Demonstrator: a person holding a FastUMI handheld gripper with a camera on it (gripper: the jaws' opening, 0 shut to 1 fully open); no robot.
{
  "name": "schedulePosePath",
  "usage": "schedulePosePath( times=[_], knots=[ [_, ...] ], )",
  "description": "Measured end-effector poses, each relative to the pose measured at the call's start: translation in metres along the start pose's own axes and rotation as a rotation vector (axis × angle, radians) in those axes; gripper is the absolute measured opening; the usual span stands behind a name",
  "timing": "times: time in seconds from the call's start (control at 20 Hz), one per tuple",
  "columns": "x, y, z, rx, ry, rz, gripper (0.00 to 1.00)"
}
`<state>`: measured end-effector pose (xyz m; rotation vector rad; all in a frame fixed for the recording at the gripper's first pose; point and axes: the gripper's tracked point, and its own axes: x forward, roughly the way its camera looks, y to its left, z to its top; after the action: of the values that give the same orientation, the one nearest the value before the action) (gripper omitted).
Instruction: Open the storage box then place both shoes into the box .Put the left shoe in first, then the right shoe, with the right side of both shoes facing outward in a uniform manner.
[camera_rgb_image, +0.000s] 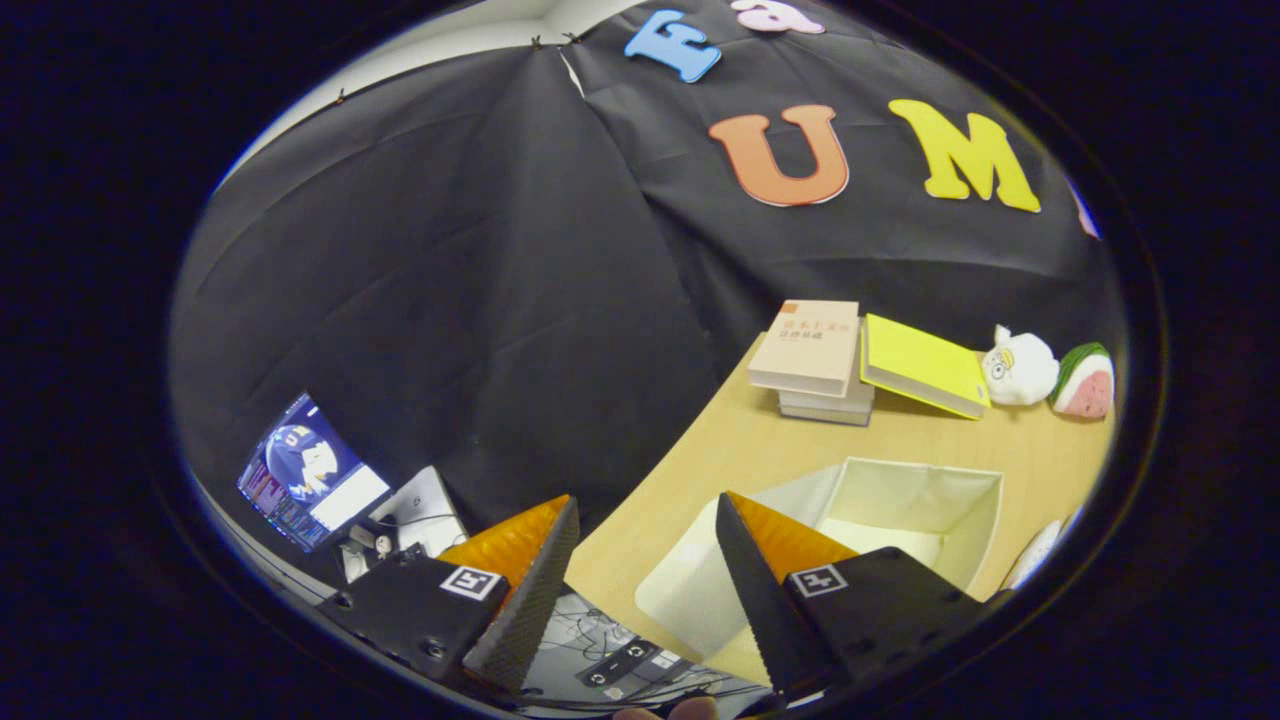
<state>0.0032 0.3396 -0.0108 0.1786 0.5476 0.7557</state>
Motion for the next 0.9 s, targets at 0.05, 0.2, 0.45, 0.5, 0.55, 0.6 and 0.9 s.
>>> schedulePosePath(
  times=[0.05, 0.2, 0.45, 0.5, 0.55, 0.6, 0.9],
  knots=[
    [-0.009, -0.008, 0.000, -0.012, -0.018, -0.025, 0.91],
    [-0.036, -0.035, 0.006, -0.055, -0.070, -0.101, 0.94],
    [-0.102, -0.105, 0.011, -0.107, -0.161, -0.271, 0.96],
    [-0.117, -0.120, 0.011, -0.102, -0.177, -0.306, 0.96],
    [-0.133, -0.138, 0.009, -0.088, -0.193, -0.341, 0.96],
    [-0.148, -0.160, 0.007, -0.074, -0.209, -0.373, 0.96],
    [-0.222, -0.300, -0.038, 0.027, -0.184, -0.592, 0.97]
  ],
)
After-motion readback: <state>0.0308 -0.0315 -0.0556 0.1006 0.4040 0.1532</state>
